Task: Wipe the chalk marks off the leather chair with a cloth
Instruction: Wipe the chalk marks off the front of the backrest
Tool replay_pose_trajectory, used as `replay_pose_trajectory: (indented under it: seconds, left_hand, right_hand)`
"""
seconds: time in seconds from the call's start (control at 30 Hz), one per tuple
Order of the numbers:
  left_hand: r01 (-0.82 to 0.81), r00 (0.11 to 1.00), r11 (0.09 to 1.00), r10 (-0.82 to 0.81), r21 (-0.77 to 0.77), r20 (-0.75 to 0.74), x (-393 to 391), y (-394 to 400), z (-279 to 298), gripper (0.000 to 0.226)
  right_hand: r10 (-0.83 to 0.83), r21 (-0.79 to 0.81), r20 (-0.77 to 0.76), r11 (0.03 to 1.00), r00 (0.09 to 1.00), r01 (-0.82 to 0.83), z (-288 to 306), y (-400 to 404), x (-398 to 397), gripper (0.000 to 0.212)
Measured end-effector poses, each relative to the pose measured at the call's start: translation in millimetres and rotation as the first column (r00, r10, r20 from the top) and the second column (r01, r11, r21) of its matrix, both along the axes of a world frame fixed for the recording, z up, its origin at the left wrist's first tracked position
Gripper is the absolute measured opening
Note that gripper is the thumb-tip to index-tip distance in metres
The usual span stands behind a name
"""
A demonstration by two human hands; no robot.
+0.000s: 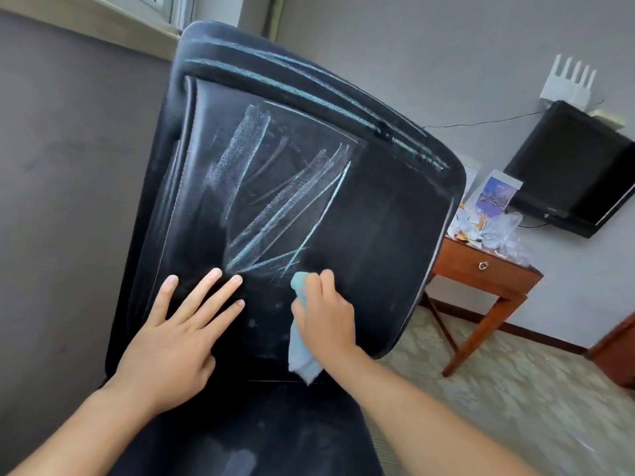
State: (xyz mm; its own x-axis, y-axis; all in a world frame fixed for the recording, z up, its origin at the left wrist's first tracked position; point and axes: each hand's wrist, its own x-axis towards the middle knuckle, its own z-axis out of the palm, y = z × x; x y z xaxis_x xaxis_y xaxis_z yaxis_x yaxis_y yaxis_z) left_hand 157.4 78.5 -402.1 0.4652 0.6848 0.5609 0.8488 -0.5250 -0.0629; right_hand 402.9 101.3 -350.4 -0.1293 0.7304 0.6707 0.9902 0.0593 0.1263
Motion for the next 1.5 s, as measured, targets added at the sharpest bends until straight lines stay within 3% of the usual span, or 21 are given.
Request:
replay_pose_trajectory:
  seconds: [0.07, 0.2, 0.3, 0.4, 0.5, 0.57, 0.67, 0.77, 0.87, 0.97, 1.13, 1.27, 1.37, 1.43, 1.5]
  left_hand:
    - [-0.003, 1.0, 1.0, 0.003, 0.003, -0.007, -1, 1, 1, 0.101]
    - [-0.002, 1.0, 1.0, 0.002, 0.009, 0.005, 0, 1, -1, 0.101]
    - [0.004, 1.0, 1.0, -0.004, 0.004, 0.004, 1, 2, -1, 0.101]
    - [0.001, 1.0, 1.0, -0.001, -0.003, 0.009, -2, 1, 0, 0.1]
    - [0.011, 1.0, 1.0, -0.01, -0.023, 0.013, -4, 0, 1, 0.099]
    - [0.009, 1.0, 0.999, -0.009, -0.04, 0.008, -3, -1, 1, 0.098]
    - [0.008, 1.0, 0.998, -0.008, -0.057, 0.001, -2, -3, 3, 0.095]
    - [0.005, 1.0, 0.998, -0.006, -0.07, -0.005, -3, -6, 4, 0.086]
    - [0.014, 1.0, 0.996, -0.013, -0.091, 0.015, -6, -9, 8, 0.077]
    - [0.048, 0.997, 0.995, -0.043, -0.091, 0.056, -9, -15, 12, 0.066]
    - [-0.04, 0.983, 0.998, 0.048, -0.048, 0.179, -24, -32, 22, 0.063]
    - [-0.024, 0.953, 0.988, 0.069, -0.151, 0.295, -34, -37, 27, 0.071]
    - [0.039, 0.911, 0.979, 0.048, -0.202, 0.409, -39, -35, 31, 0.063]
    - [0.065, 0.9, 0.979, 0.026, -0.191, 0.435, -41, -35, 32, 0.058]
    - [0.087, 0.898, 0.983, -0.007, -0.161, 0.441, -43, -34, 32, 0.057]
  right_hand:
    - [0.012, -0.041, -0.01, 0.999, 1.0, -0.013, 8, -1, 2, 0.04]
    - [-0.013, 0.146, -0.062, 0.989, 0.998, 0.022, 99, 9, 8, 0.02]
    - [-0.016, 0.24, -0.067, 0.97, 0.998, 0.032, 182, 31, 3, 0.022]
    - [0.0, 0.304, -0.19, 0.951, 0.982, 0.059, 216, 57, -8, 0.022]
    - [0.041, 0.341, -0.291, 0.938, 0.956, 0.064, 179, 56, -22, 0.02]
    - [0.042, 0.279, -0.253, 0.96, 0.967, 0.031, 120, 38, -29, 0.027]
    - [-0.003, 0.024, -0.163, 1.0, 0.987, 0.007, 15, 1, -34, 0.051]
    - [-0.045, -0.193, -0.205, 0.981, 0.978, 0.005, -38, -20, -32, 0.04]
    - [-0.079, -0.289, -0.249, 0.957, 0.965, 0.003, -26, -25, -23, 0.017]
    - [-0.094, -0.231, -0.375, 0.973, 0.922, 0.005, -8, -38, -6, 0.027]
    - [-0.184, -0.035, -0.721, 0.972, 0.668, 0.231, 7, -29, -3, 0.02]
    - [-0.125, -0.004, -0.826, 0.976, 0.55, 0.217, -8, -1, -112, 0.022]
    - [0.022, 0.103, -0.723, 0.992, 0.691, 0.076, -26, 6, -168, 0.022]
    - [0.143, 0.165, -0.504, 0.984, 0.852, -0.067, -31, 2, -141, 0.022]
    - [0.093, 0.112, -0.338, 0.992, 0.937, -0.058, -35, 0, -79, 0.027]
